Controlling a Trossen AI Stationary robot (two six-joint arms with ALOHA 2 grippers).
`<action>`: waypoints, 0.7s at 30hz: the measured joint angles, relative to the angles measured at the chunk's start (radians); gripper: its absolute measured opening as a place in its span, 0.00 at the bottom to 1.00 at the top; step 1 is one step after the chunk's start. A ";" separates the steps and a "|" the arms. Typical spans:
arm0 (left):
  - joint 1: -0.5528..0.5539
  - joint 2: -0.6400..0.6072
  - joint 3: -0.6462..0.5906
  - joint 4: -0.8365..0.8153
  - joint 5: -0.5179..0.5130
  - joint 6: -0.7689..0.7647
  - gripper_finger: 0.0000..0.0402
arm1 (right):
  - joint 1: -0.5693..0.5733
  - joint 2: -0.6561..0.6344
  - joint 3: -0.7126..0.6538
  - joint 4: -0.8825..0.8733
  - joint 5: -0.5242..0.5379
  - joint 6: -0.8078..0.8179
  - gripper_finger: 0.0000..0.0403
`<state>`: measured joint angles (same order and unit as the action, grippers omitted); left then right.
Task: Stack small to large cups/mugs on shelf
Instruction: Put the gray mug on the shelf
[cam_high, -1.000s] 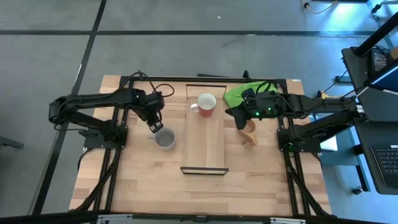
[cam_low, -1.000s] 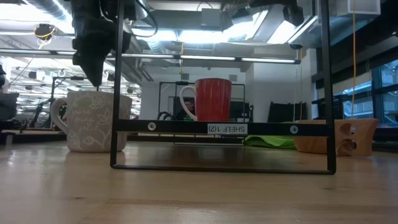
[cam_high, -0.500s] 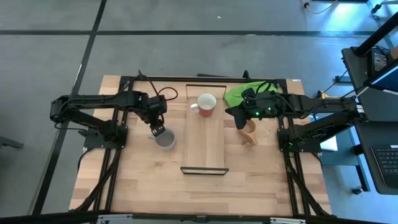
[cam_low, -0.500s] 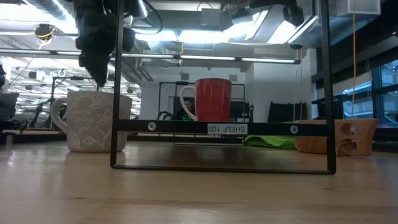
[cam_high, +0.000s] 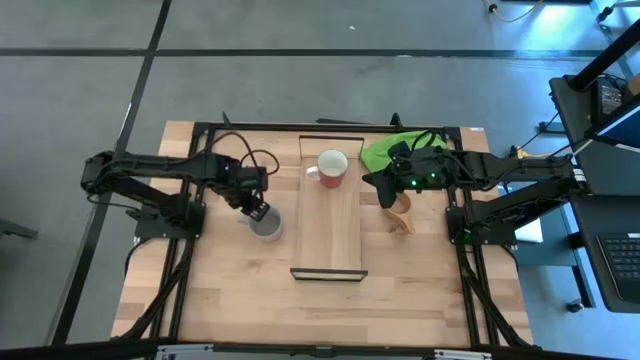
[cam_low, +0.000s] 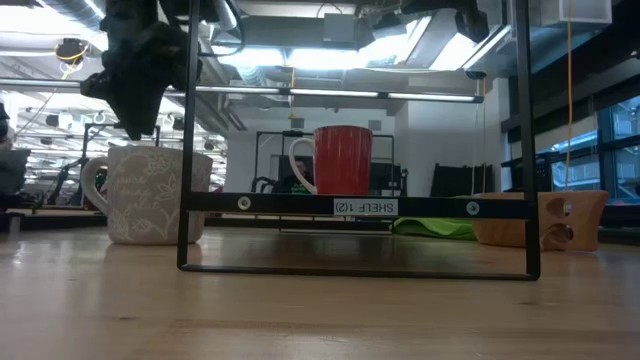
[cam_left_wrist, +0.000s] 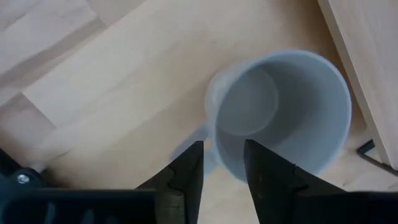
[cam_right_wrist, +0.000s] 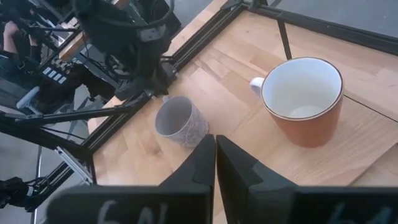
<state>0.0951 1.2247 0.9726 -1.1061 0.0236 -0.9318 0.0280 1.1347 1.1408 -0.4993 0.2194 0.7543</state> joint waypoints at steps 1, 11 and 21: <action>-0.012 0.000 0.000 0.000 -0.005 -0.006 0.27 | 0.000 0.000 0.000 0.000 0.000 -0.001 0.04; -0.084 0.000 -0.010 -0.001 -0.058 -0.039 0.27 | 0.000 0.000 0.000 0.000 -0.001 -0.007 0.04; -0.099 0.000 -0.059 0.081 -0.056 -0.064 0.27 | 0.000 0.000 0.000 0.000 -0.001 -0.008 0.04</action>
<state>-0.0036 1.2247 0.9134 -1.0255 -0.0325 -0.9955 0.0280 1.1347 1.1408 -0.4995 0.2180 0.7467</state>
